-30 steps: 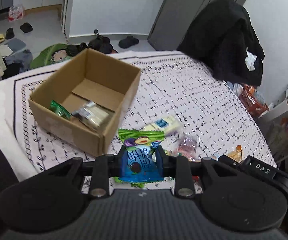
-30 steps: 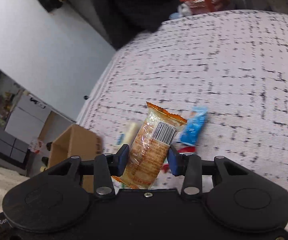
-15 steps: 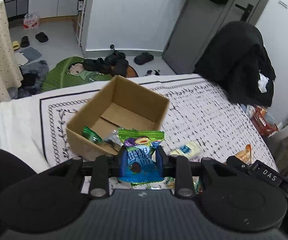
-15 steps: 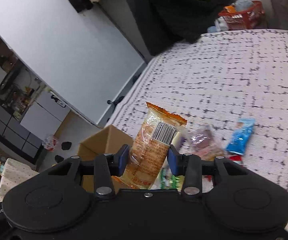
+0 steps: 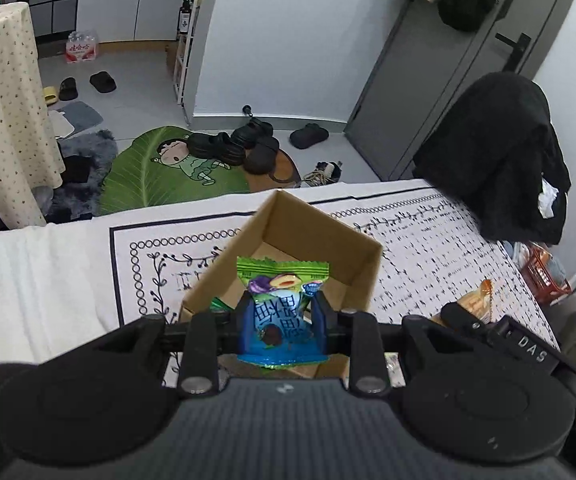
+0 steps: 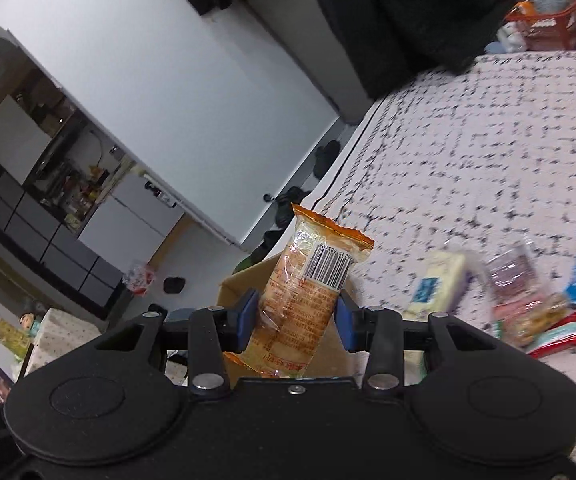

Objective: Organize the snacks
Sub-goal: 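Carry both packets over the cardboard box and open both grippers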

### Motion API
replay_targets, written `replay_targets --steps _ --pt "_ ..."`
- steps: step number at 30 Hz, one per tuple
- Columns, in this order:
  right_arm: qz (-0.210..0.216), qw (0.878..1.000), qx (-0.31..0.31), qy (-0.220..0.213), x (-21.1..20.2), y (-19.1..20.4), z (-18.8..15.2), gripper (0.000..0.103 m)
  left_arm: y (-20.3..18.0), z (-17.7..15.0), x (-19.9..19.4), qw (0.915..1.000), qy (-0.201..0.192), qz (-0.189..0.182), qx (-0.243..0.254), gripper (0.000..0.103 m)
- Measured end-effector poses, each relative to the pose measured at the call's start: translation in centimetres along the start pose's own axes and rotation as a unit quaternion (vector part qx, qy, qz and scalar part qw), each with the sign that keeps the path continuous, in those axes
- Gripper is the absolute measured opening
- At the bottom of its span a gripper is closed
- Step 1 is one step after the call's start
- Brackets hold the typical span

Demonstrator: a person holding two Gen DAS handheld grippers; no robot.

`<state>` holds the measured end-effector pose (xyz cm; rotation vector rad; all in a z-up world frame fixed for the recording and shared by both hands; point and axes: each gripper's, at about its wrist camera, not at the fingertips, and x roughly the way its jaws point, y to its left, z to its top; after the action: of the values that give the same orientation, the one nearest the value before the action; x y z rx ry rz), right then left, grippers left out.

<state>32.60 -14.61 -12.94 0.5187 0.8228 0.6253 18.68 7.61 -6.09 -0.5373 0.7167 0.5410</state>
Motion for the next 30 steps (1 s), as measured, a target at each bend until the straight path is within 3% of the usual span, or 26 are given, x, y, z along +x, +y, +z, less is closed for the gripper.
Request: replay_targets --steps 8,18,22,30 --pt "0.027 0.999 -0.018 0.021 2.8 1.7 -0.5 0.040 1.5 1.6 2.5 0.9999 0.008 0.000 -0.007 0.029" --pt "0.030 0.998 -0.039 0.044 4.6 2.6 -1.3 0.040 1.8 2.6 6.8 0.9993 0.035 -0.006 -0.008 0.029" --pt "0.030 0.997 -0.047 0.053 5.5 2.9 -1.6 0.041 1.7 3.0 8.0 0.9990 0.045 0.004 -0.005 0.034" --pt "0.023 0.996 -0.061 0.067 6.6 3.4 -1.8 0.044 2.4 3.5 9.0 0.9978 0.060 0.024 -0.011 0.063"
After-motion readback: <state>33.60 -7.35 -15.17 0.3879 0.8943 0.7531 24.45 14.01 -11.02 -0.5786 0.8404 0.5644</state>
